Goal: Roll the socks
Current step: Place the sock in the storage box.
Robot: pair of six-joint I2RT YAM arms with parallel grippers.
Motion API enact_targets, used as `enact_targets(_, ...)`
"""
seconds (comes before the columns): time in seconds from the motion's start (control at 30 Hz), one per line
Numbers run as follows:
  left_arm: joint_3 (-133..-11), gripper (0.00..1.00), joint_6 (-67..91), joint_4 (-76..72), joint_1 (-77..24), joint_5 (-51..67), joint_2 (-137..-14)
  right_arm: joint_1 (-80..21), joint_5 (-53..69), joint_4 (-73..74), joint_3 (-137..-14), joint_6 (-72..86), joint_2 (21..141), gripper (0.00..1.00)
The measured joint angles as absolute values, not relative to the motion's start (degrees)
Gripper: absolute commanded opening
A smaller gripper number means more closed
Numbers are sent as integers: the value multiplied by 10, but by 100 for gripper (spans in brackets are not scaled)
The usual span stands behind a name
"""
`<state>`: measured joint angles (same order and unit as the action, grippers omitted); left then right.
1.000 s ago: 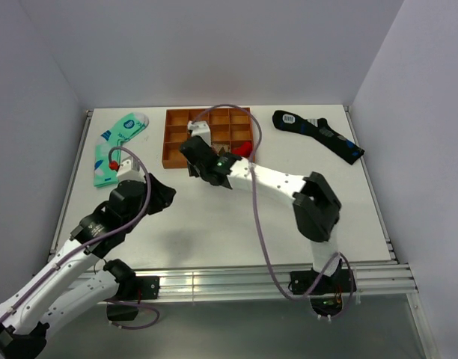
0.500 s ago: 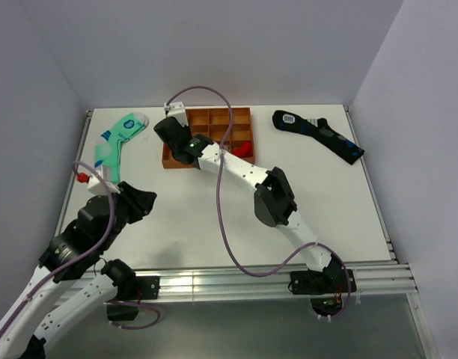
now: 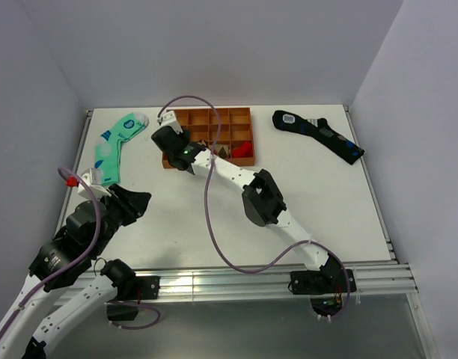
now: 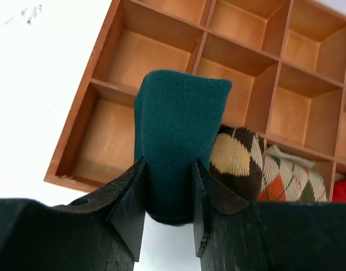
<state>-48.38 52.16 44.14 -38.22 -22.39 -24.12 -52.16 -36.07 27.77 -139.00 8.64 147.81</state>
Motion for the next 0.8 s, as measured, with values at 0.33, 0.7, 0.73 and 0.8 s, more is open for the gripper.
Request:
enact_targets(0.33, -493, 43, 518, 440, -382, -222, -248, -540, -388, 244, -1394, -13, 1513, 0)
enact_targets(0.7, -493, 44, 517, 439, -382, -215, -249, -554, -353, 224, -1398, -96, 1525, 0)
enact_targets(0.73, -493, 44, 516, 439, -382, -213, -250, -554, -347, 223, -1398, -102, 1525, 0)
enact_targets(0.8, -493, 44, 515, 439, -382, -209, -250, -553, -336, 223, -1398, -113, 1525, 0)
